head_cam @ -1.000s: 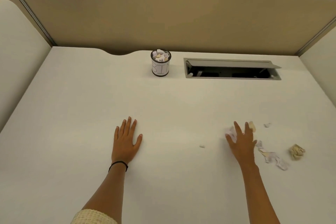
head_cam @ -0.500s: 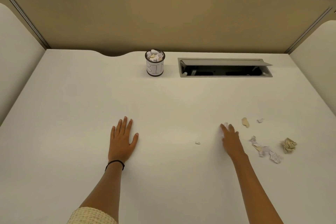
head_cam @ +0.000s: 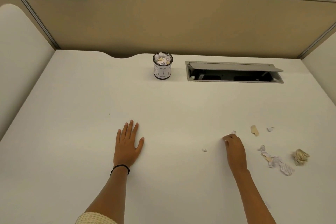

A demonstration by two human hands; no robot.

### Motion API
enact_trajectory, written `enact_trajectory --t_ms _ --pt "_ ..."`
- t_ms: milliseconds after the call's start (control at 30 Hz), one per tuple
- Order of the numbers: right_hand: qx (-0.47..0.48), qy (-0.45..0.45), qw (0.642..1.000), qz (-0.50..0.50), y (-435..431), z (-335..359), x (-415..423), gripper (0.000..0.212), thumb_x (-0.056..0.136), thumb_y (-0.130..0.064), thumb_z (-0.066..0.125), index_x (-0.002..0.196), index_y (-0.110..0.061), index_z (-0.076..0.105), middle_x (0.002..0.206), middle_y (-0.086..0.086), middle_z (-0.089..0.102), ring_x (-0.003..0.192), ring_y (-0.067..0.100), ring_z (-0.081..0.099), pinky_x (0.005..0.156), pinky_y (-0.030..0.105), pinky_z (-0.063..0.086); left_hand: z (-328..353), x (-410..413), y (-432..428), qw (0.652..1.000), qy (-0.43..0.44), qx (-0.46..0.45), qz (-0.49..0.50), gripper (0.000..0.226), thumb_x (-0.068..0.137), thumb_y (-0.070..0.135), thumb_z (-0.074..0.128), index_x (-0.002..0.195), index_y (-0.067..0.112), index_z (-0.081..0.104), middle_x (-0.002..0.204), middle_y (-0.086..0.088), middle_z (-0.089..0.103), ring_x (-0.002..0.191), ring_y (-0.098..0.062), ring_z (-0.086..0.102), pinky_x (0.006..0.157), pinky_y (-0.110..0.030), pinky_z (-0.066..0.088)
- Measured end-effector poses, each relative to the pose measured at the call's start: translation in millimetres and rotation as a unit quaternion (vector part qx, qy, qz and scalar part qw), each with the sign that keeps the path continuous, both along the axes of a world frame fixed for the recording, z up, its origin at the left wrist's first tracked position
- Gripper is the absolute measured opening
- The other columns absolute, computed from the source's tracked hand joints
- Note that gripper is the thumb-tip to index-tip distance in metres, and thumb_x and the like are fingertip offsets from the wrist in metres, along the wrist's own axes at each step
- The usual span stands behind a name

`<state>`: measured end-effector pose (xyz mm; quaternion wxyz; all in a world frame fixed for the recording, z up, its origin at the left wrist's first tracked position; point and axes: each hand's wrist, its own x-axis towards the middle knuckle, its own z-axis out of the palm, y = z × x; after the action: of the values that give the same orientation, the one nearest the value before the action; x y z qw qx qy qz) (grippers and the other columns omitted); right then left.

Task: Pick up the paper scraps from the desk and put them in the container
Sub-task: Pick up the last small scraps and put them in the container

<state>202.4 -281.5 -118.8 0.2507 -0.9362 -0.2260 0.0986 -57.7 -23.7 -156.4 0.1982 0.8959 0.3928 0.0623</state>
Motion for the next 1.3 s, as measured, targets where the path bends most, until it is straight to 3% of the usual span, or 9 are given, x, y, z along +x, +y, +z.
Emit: enact_trajectory --t_ms 133,267,433,600,733,867,1000,1133,1300 --pt "0.063 0.044 0.997 0.011 31 8 10 0.017 0.089 0.008 0.049 0.090 0.006 0.065 0.093 0.017 0.064 0.088 0.022 0.059 0.100 0.035 0.040 0 0 1 1.000 0.000 -0.001 -0.001 0.067 0.089 0.053 0.017 0.150 0.025 0.014 0.158 0.007 0.005 0.145 -0.010 -0.002 0.119 -0.034 -0.004" --pt "0.141 0.135 0.981 -0.004 79 22 25 0.014 0.081 0.008 0.063 0.087 0.001 0.073 0.091 0.013 0.071 0.074 0.006 0.058 0.069 0.003 0.044 0 1 0 1.000 0.001 0.004 0.001 0.065 0.090 0.052 0.018 0.149 0.025 0.016 0.158 0.007 0.006 0.145 -0.011 0.000 0.118 -0.033 -0.004" --pt "0.282 0.302 0.910 -0.017 166 52 44 0.020 0.082 0.001 0.065 0.101 0.006 0.069 0.078 0.012 0.065 0.068 0.021 0.056 0.069 0.026 0.052 1 1 0 1.000 0.004 0.002 0.003 0.064 0.091 0.051 0.020 0.150 0.026 0.014 0.158 0.008 0.005 0.145 -0.010 -0.002 0.119 -0.033 -0.004" --pt "0.381 0.344 0.858 0.022 263 92 58 0.024 0.086 0.001 0.061 0.109 0.006 0.063 0.089 0.010 0.064 0.076 0.013 0.061 0.063 0.009 0.052 2 2 0 1.000 0.009 -0.003 0.005 0.063 0.092 0.051 0.021 0.150 0.028 0.011 0.158 0.009 0.002 0.145 -0.008 -0.006 0.119 -0.033 -0.004" --pt "0.425 0.335 0.841 0.026 323 111 69 0.022 0.085 0.006 0.060 0.106 0.011 0.062 0.080 0.006 0.064 0.067 0.008 0.063 0.067 0.013 0.055 1 1 1 1.000 0.009 -0.007 0.007 0.062 0.093 0.050 0.022 0.150 0.029 0.011 0.158 0.010 0.002 0.145 -0.007 -0.007 0.118 -0.033 -0.004" --pt "0.355 0.249 0.901 0.026 364 104 80 0.018 0.082 0.006 0.061 0.099 0.007 0.067 0.082 0.010 0.064 0.066 0.013 0.056 0.066 0.022 0.051 0 2 1 1.000 0.007 -0.007 0.008 0.061 0.093 0.049 0.026 0.150 0.028 0.012 0.158 0.009 0.004 0.145 -0.008 -0.005 0.118 -0.034 -0.002" --pt "0.196 0.092 0.973 0.078 383 85 82 0.021 0.082 0.004 0.060 0.099 0.004 0.071 0.084 0.008 0.067 0.066 0.009 0.055 0.059 0.003 0.042 -1 2 2 1.000 0.014 -0.009 0.008 0.062 0.094 0.048 0.027 0.150 0.029 0.011 0.159 0.009 0.003 0.145 -0.009 -0.005 0.118 -0.035 -0.002" --pt "0.059 0.035 0.982 0.178 390 80 75 0.024 0.088 -0.001 0.055 0.108 0.001 0.068 0.115 0.019 0.066 0.107 0.033 0.059 0.091 0.028 0.045 -2 1 2 1.000 0.016 -0.011 0.008 0.062 0.094 0.048 0.028 0.150 0.029 0.010 0.159 0.009 0.003 0.146 -0.010 -0.004 0.118 -0.035 -0.002" --pt "-0.005 -0.018 0.984 0.179 388 103 69 0.023 0.086 -0.004 0.058 0.106 0.000 0.068 0.112 0.018 0.066 0.102 0.035 0.061 0.087 0.037 0.048 -2 2 2 1.000 0.013 -0.008 0.002 0.062 0.094 0.048 0.029 0.150 0.028 0.011 0.159 0.007 0.005 0.146 -0.010 -0.003 0.118 -0.035 -0.001"
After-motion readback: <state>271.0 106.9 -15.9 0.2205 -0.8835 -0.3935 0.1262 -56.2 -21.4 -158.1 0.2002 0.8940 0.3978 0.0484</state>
